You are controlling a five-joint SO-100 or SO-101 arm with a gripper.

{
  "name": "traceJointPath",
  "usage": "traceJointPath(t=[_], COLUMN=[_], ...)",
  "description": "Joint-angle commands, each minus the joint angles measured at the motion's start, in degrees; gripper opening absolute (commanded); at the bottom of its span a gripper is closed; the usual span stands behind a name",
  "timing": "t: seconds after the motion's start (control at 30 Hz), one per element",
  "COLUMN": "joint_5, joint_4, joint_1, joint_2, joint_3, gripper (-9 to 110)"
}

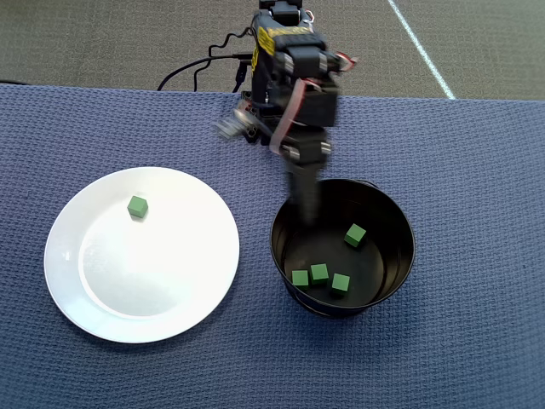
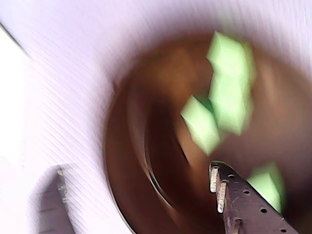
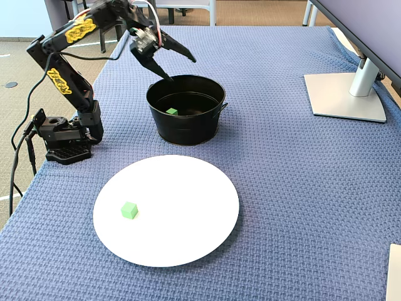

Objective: Pick up the green cubes from the white plate and place them in the black recipient

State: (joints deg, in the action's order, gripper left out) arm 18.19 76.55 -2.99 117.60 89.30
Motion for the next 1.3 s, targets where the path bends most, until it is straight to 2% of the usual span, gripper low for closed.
traceJointPath(t=[0.0, 0.1, 0.17, 0.23, 0.33, 0.43, 0.53, 0.67, 0.83, 0.97, 1.17, 1.27], joint_5=[16.1, 28.0, 29.7, 27.2, 17.9, 9.1, 10.0, 8.4, -4.3, -10.3, -9.5, -5.7], joint_4=[-5.7, -18.4, -27.3, -31.5, -31.1, -23.4, -20.0, -24.5, -25.4, -25.1, -25.7, -26.4], joint_1=[19.2, 30.7, 37.0, 41.9, 46.1, 47.1, 46.3, 48.7, 51.9, 53.3, 53.2, 52.4], joint_2=[3.3, 2.3, 0.2, -2.3, -8.1, -14.5, -16.6, -17.8, -20.0, -21.7, -23.3, -25.8], joint_3=[-0.9, 8.7, 13.5, 15.7, 13.4, 7.7, 7.9, 11.5, 11.9, 12.6, 14.9, 15.1], gripper=[0, 0, 0, 0, 0, 0, 0, 0, 0, 0, 0, 0])
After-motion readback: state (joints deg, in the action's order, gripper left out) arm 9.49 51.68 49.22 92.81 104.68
